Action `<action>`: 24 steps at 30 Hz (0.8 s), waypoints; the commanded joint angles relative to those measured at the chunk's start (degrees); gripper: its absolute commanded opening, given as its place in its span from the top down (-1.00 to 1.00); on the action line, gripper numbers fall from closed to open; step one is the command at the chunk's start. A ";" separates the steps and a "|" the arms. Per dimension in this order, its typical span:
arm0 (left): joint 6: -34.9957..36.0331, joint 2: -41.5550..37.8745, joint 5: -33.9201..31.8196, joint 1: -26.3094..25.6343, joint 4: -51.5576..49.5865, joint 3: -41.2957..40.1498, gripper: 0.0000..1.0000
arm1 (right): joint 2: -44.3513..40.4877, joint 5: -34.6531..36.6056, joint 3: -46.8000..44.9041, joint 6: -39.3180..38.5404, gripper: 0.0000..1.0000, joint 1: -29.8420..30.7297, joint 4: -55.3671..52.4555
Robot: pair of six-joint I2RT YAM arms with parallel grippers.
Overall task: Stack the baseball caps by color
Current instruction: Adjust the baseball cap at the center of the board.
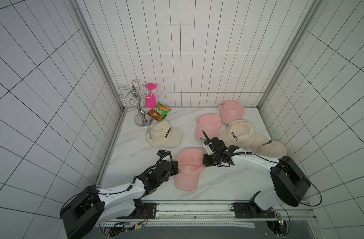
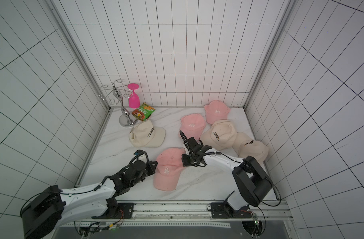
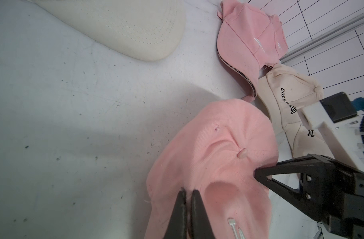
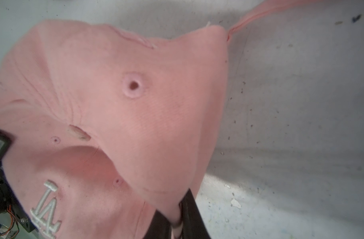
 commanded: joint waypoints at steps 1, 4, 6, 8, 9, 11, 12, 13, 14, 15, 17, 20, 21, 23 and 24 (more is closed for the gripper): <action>-1.96 -0.99 -0.31 -0.16 2.74 -1.11 0.84 | 1.22 -0.02 2.82 0.45 0.66 0.37 0.50; -2.45 -1.48 1.10 -0.25 3.13 -1.39 0.83 | 2.04 -0.09 4.41 0.19 0.62 0.40 0.75; -3.42 -1.63 2.01 -0.33 4.68 -2.05 0.82 | 2.99 0.27 5.82 -0.30 0.59 0.38 0.68; -4.14 -1.43 2.92 -0.42 5.73 -2.47 0.80 | 3.96 1.01 7.04 -0.60 0.56 0.31 0.66; -4.34 -1.11 3.37 -0.57 6.01 -2.40 0.79 | 4.53 1.16 7.63 -0.76 0.55 0.31 0.80; -4.66 -0.61 4.24 -0.82 6.95 -2.42 0.75 | 5.62 0.59 8.74 -0.95 0.51 0.29 0.83; -4.90 -0.27 4.49 -1.08 7.52 -2.41 0.73 | 6.06 0.12 9.29 -1.04 0.48 0.32 0.92; -5.18 0.04 4.55 -1.19 7.91 -2.46 0.69 | 6.43 -0.25 9.70 -1.04 0.45 0.29 0.93; -5.35 0.33 4.42 -1.38 8.14 -2.46 0.64 | 6.70 -0.36 10.02 -1.00 0.39 0.29 0.93; -5.40 0.46 4.06 -1.52 8.17 -2.56 0.56 | 6.76 -0.18 10.08 -0.83 0.31 0.29 0.93; -5.57 0.31 3.02 -1.56 7.84 -2.89 0.40 | 6.27 1.29 9.54 -0.23 0.20 0.29 0.97; -5.53 -1.31 1.48 -1.54 6.31 -3.24 0.13 | 4.01 4.06 8.09 1.01 0.06 -0.06 0.96; -5.26 -2.32 0.77 -1.51 5.01 -3.23 0.06 | 2.88 5.47 7.44 1.59 0.02 -0.39 0.84; -3.88 -4.82 -0.74 -1.57 1.98 -2.97 -0.09 | 0.26 7.93 6.37 2.65 -0.06 -1.51 0.58; -2.49 -6.42 -1.48 -1.56 -0.06 -2.63 -0.20 | -1.33 8.98 5.89 3.28 -0.10 -2.39 0.51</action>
